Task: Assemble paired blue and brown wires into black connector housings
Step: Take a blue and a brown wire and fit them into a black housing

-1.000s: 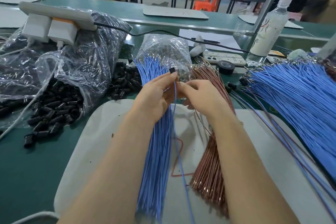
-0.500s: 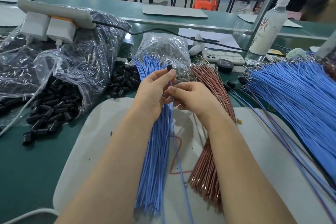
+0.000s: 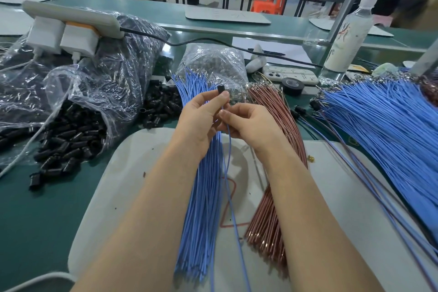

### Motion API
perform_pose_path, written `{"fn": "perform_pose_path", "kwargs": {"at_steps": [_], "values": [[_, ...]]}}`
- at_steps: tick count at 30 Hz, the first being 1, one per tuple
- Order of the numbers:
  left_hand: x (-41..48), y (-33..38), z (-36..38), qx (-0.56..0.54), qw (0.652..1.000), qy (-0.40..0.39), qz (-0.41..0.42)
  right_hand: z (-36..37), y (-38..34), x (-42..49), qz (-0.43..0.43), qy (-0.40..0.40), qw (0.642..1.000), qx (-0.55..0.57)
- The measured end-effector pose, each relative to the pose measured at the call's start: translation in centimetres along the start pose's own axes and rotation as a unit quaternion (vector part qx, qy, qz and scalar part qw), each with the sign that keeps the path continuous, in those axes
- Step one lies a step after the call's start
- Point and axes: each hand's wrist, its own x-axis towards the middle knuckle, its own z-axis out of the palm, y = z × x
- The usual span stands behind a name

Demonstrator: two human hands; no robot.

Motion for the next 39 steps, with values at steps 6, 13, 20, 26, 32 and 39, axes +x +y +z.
{"fn": "perform_pose_path", "kwargs": {"at_steps": [6, 13, 20, 26, 32, 39], "values": [[0.1, 0.0, -0.2, 0.003, 1.0, 0.005, 0.018, -0.2, -0.1, -0.2, -0.012, -0.02, 0.999, -0.036], [0.3, -0.1, -0.2, 0.023, 0.999, 0.001, 0.047, -0.4, 0.0, 0.0, -0.001, 0.01, 0.999, -0.037], [0.4, -0.3, -0.2, 0.076, 0.994, 0.005, 0.079, -0.3, 0.1, 0.1, -0.018, 0.025, 0.999, -0.044], [0.3, -0.3, -0.2, 0.078, 0.994, 0.011, 0.072, -0.1, 0.2, 0.2, -0.017, 0.032, 0.999, -0.008], [0.2, -0.1, -0.1, 0.044, 0.998, -0.012, 0.044, 0.6, 0.2, 0.3, -0.018, 0.06, 0.998, 0.027], [0.1, -0.4, 0.2, 0.058, 0.998, -0.021, 0.034, 0.5, 0.4, 0.3, -0.037, 0.091, 0.995, 0.014]]}}
